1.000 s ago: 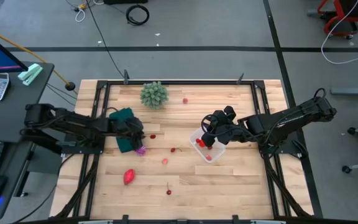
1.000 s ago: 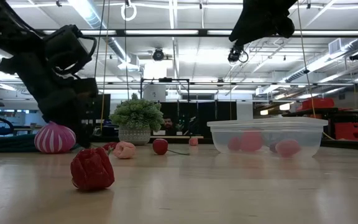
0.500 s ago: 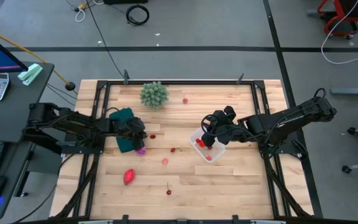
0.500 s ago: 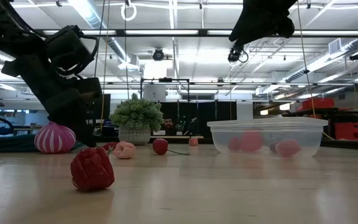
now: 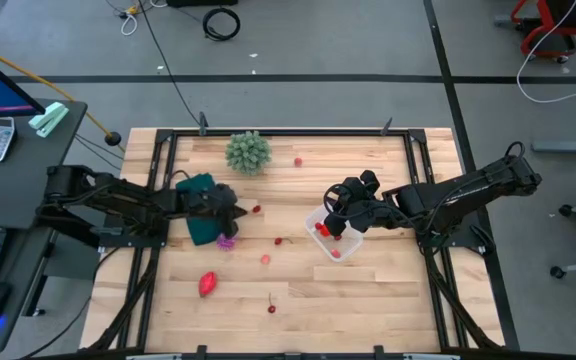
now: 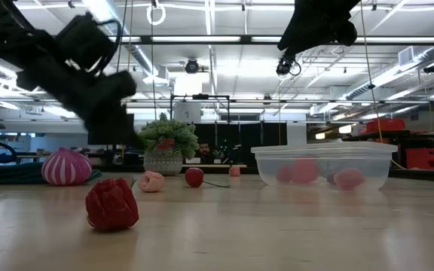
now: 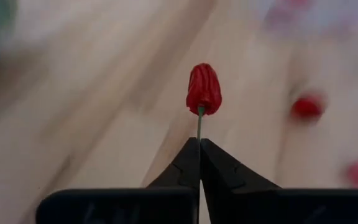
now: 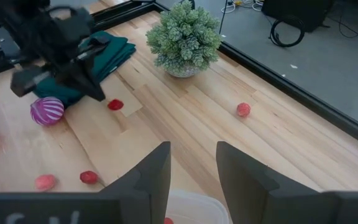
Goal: Pick and placing Produce into tupperware
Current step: Put the cherry into the transparent bin, then put the top peach into the container
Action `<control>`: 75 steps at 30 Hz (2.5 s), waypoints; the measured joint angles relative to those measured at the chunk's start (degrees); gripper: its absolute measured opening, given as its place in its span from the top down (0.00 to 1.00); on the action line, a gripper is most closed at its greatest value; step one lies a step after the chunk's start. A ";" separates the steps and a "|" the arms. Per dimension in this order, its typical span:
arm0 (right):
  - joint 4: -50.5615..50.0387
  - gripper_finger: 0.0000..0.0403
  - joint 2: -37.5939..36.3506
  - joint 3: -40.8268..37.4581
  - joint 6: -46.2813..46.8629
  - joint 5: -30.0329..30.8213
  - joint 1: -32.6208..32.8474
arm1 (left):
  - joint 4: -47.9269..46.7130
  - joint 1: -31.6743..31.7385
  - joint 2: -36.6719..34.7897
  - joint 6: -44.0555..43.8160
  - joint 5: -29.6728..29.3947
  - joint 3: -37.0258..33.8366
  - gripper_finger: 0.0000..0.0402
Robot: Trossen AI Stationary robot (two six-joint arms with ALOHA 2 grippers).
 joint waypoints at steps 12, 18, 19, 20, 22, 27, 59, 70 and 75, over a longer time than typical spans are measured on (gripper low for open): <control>0.01 0.66 0.01 0.00 -0.02 2.51 -0.07 | 9.10 -1.37 0.93 10.37 -0.01 13.29 0.98; 0.14 0.66 0.02 0.00 -0.04 5.45 -0.52 | 8.90 -3.75 9.32 13.53 0.01 21.26 0.98; 0.12 0.66 0.02 0.00 -0.05 5.69 -0.80 | 8.79 -4.13 11.85 13.64 0.01 22.63 0.98; 0.03 0.66 0.02 0.00 -0.04 5.95 -1.13 | 8.82 -4.59 14.39 14.32 -0.01 24.21 0.98; 0.03 0.66 0.02 0.00 -0.03 6.06 -1.87 | 8.86 -5.47 19.51 16.21 -0.02 27.27 0.99; -0.15 0.66 0.02 0.00 -0.04 6.07 -2.73 | 8.38 -7.38 31.83 18.01 0.33 35.98 0.98; -4.99 0.66 0.02 0.00 1.91 1.82 -2.62 | -16.41 -6.47 36.70 28.05 0.18 54.06 0.85; -10.67 0.66 0.02 0.00 7.93 0.85 -2.61 | -32.13 8.53 16.66 35.49 -1.13 54.15 0.85; -10.56 0.66 0.02 0.00 8.15 1.04 -2.62 | -34.08 17.19 14.91 39.12 -1.07 54.06 0.82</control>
